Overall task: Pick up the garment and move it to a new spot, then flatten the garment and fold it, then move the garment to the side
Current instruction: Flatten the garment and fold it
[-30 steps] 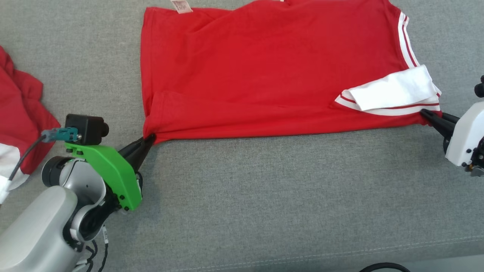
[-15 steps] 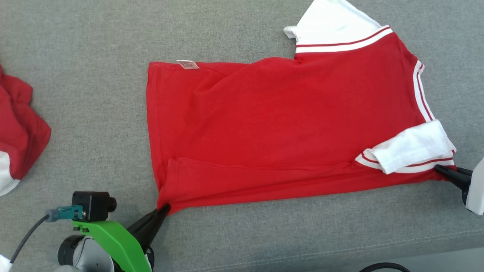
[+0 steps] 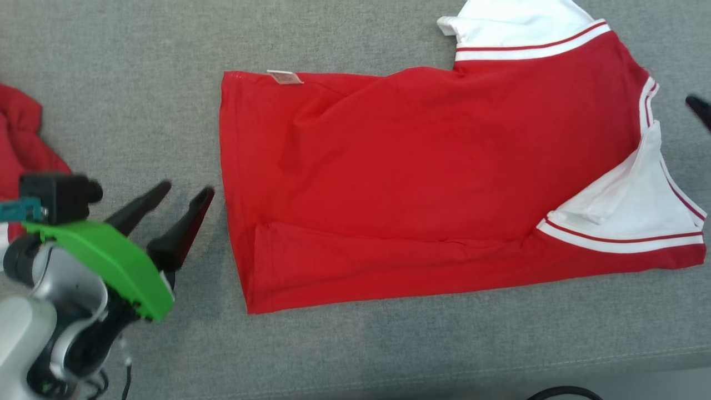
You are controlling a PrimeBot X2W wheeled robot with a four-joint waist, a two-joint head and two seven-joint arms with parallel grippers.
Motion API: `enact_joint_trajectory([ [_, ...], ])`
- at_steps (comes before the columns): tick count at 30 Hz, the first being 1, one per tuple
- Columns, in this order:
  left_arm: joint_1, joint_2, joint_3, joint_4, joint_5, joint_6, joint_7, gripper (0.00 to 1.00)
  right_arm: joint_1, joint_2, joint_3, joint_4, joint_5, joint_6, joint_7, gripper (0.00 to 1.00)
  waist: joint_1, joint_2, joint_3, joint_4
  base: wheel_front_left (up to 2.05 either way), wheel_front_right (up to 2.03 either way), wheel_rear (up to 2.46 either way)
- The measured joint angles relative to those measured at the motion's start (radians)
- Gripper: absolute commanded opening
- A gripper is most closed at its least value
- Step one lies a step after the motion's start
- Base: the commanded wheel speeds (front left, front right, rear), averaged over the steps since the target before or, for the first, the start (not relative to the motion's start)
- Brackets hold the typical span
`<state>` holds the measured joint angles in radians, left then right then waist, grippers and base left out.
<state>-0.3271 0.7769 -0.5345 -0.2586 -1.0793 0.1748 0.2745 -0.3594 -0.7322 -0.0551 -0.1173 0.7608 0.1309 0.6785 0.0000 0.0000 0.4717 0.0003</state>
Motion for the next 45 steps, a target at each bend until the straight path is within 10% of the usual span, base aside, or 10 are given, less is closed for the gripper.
enact_joint_trajectory([
  [14, -0.538, -0.294, -0.116, 0.386, 0.049, -0.163, 0.116, 1.00, -0.649, 0.208, 0.241, 0.369, -0.241, 0.000, -0.037, 1.00, 0.0002, 0.0000, 0.186, 0.085, 0.00, 0.00, 0.00],
  [32, -0.668, -0.425, -0.160, 0.584, 0.055, -0.260, 0.088, 1.00, -0.831, 0.214, 0.384, 0.647, -0.249, 0.001, -0.068, 1.00, 0.0000, 0.0000, 0.233, 0.169, 0.00, 0.00, 0.00],
  [33, -0.668, -0.429, -0.162, 0.588, 0.049, -0.263, 0.091, 1.00, -0.831, 0.215, 0.390, 0.650, -0.239, 0.001, -0.063, 0.73, 0.0000, 0.0000, 0.232, 0.166, 0.00, 0.00, 0.00],
  [34, -0.669, -0.429, -0.166, 0.593, 0.042, -0.267, 0.097, 1.00, -0.831, 0.216, 0.398, 0.651, -0.226, 0.001, -0.062, 0.00, 0.0000, 0.0000, 0.230, 0.164, 0.00, 0.00, 0.00],
  [36, -0.672, -0.431, -0.173, 0.601, 0.035, -0.273, 0.096, 0.00, -0.827, 0.216, 0.409, 0.650, -0.196, 0.000, -0.063, 0.00, 0.0000, 0.0000, 0.224, 0.158, 0.00, 0.00, 0.00],
  [45, -0.637, -0.430, -0.158, 0.610, 0.039, -0.297, -0.057, 0.00, -0.776, 0.182, 0.407, 0.625, -0.109, 0.001, -0.249, 0.00, 0.0000, 0.0000, 0.165, 0.132, 0.00, 0.00, 0.00],
])
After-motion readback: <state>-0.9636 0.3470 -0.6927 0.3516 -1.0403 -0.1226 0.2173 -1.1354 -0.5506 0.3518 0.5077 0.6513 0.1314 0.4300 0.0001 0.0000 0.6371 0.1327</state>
